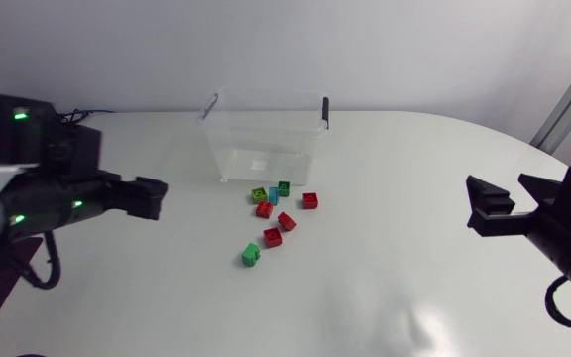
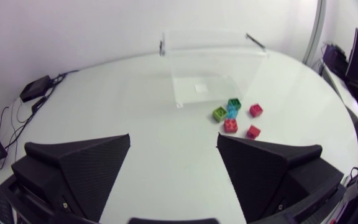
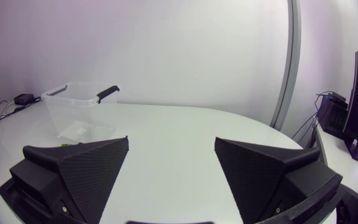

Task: Place the duplo bricks in the container

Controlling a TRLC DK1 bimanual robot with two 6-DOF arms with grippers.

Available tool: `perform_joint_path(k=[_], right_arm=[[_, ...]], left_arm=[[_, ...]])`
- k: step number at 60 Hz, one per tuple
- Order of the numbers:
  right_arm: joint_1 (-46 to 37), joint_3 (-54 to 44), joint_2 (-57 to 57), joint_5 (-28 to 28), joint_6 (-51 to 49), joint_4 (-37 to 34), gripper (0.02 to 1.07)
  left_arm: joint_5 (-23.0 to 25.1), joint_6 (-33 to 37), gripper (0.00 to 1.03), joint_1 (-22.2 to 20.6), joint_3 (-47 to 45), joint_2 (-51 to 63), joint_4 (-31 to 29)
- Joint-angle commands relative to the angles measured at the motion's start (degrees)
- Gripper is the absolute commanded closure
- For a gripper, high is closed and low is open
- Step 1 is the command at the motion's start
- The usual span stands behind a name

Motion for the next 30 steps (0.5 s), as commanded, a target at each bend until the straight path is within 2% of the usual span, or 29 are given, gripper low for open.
perform_joint_path(k=[1, 7, 13, 17, 23, 30], right_arm=[[0.5, 3.4, 4.3, 0.1, 2.8, -1.9, 0.07], [1.1, 6.5, 8.5, 0.1, 3.8, -5.1, 0.07], [1.8, 11.0, 13.3, 0.1, 4.6, -11.5, 0.07], [2.3, 14.2, 16.9, 0.1, 4.6, -16.0, 0.07], [3.0, 17.8, 20.4, 0.0, 3.3, -22.0, 0.07], [3.1, 17.8, 21.0, -4.6, 0.0, -23.3, 0.07]], left_arm=[[-0.8, 2.6, 0.05, -2.5, 5.7, 10.2, -3.3], [0.4, 3.5, 0.05, -4.8, 9.9, 18.8, -5.4], [0.6, 3.2, 0.06, -7.1, 14.2, 27.1, -8.0], [2.5, 2.6, 0.06, -8.4, 17.3, 32.0, -10.7], [3.0, 1.6, 0.07, -11.1, 19.4, 36.4, -11.4], [3.1, 0.1, 0.07, -13.1, 21.8, 41.2, -11.5]])
